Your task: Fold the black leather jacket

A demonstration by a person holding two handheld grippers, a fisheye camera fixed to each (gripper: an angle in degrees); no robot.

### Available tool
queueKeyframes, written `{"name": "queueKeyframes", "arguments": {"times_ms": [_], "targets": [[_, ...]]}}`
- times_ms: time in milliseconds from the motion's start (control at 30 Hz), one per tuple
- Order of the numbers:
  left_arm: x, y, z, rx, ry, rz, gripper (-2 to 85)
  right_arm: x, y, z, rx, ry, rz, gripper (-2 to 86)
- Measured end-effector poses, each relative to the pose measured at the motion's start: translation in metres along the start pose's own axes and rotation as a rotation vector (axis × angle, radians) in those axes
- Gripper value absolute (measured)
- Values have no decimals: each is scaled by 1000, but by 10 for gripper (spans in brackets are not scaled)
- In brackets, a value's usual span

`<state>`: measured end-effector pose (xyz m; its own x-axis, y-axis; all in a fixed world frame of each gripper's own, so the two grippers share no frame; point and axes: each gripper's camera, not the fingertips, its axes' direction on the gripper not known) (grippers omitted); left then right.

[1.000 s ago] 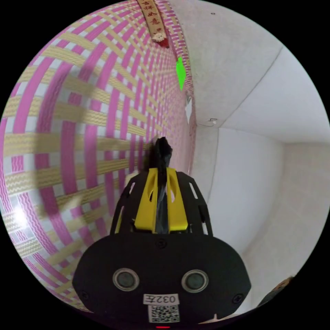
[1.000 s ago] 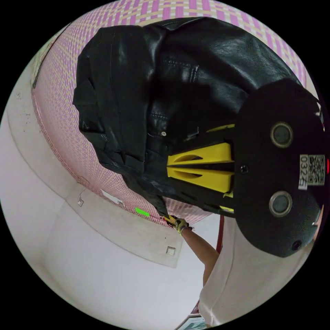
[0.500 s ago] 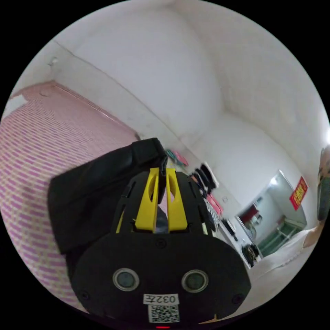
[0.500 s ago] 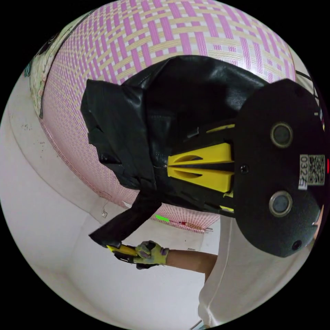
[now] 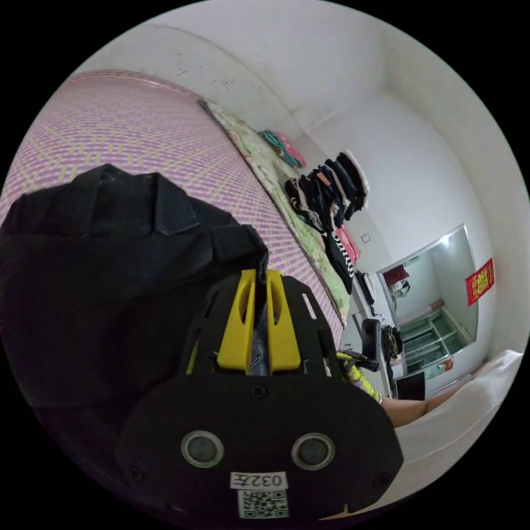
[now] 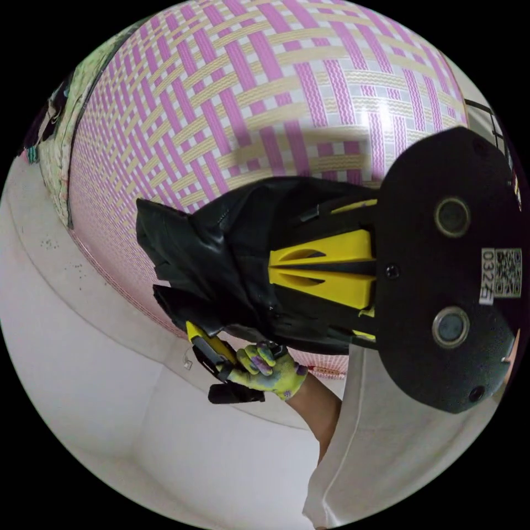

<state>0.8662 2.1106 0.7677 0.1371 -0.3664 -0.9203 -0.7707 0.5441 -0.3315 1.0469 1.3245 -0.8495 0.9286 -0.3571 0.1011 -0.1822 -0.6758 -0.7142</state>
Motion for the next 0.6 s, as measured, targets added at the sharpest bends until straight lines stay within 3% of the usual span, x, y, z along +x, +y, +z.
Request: {"name": "queueKeyframes", "arguments": {"times_ms": [67,133,200,267,367,500,600], "targets": [[10,-3,21,-47,-35,31,16,7,-2,6,-14,6,17,-10],[2,-3,67,-231,-91,37,42,15,-6,13,-26,-4,38,-8],[-10,0,83,-341,-23,11,52,16,-8,13,-28,-3,37,-6],[-13,5,61,-289,71,10,54,16,-8,7,-19,13,23,-1],[-26,19,-17,-144,72,-9,53,26,-1,-9,3,40,33,17],[-81,77,-160,9,-122,-164,55,59,17,-31,-26,39,87,40],[-126,139,-243,2,-291,-330,61,81,33,-43,-46,-44,120,51]]}}
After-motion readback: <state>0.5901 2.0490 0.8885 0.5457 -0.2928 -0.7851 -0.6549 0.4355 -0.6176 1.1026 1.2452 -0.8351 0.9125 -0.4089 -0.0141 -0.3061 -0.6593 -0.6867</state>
